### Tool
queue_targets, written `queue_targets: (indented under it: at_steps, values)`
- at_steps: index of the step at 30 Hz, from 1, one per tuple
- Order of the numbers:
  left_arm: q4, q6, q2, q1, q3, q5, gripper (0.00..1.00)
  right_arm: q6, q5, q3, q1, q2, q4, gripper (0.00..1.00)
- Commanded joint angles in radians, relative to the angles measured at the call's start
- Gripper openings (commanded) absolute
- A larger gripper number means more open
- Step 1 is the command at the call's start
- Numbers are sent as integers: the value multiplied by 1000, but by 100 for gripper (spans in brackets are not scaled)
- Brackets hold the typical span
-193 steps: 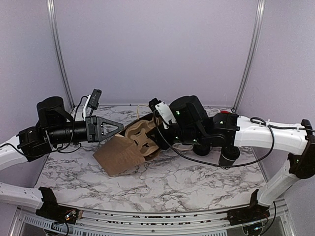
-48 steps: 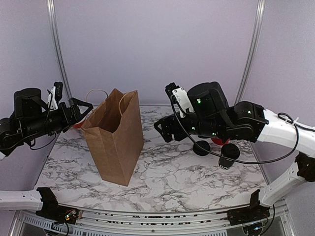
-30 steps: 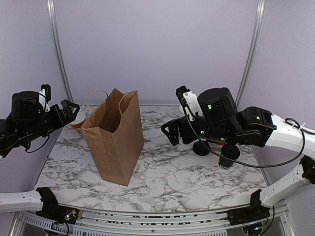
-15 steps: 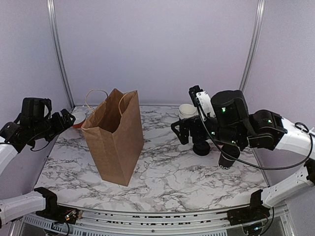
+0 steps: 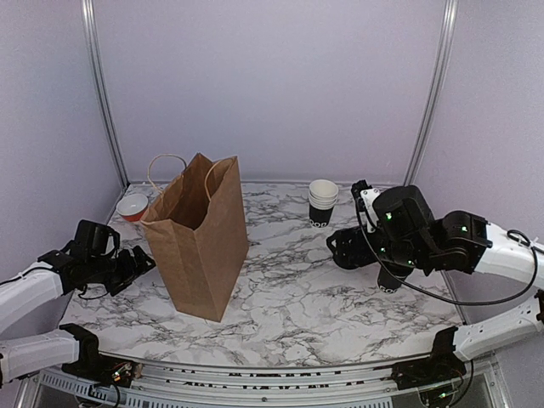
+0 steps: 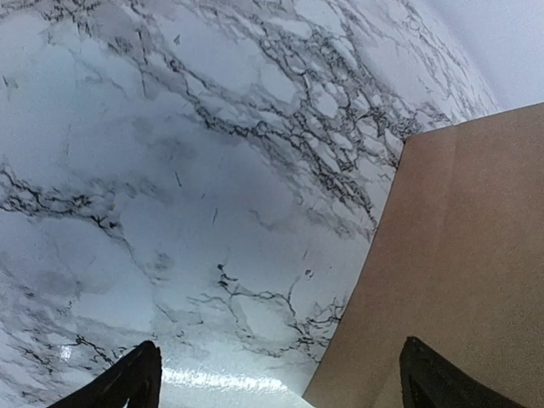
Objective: Pack the takeout coffee
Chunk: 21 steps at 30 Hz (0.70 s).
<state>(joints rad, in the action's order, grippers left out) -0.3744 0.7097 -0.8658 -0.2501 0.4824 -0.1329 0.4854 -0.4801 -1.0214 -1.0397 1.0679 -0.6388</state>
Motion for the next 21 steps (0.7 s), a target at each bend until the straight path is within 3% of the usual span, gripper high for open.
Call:
queue_targets:
  at_steps: [1,8,21]
  values:
    - [159,72,-29,-50,-84,-33,98,25,32,11,16,-10,-1,100]
    - [283,164,-109,-210,-150,42,98,37,26,38,34,-6,-8,100]
    - [461,313,-183,-400,-219,100,99,45,41,71,53,24,11,100]
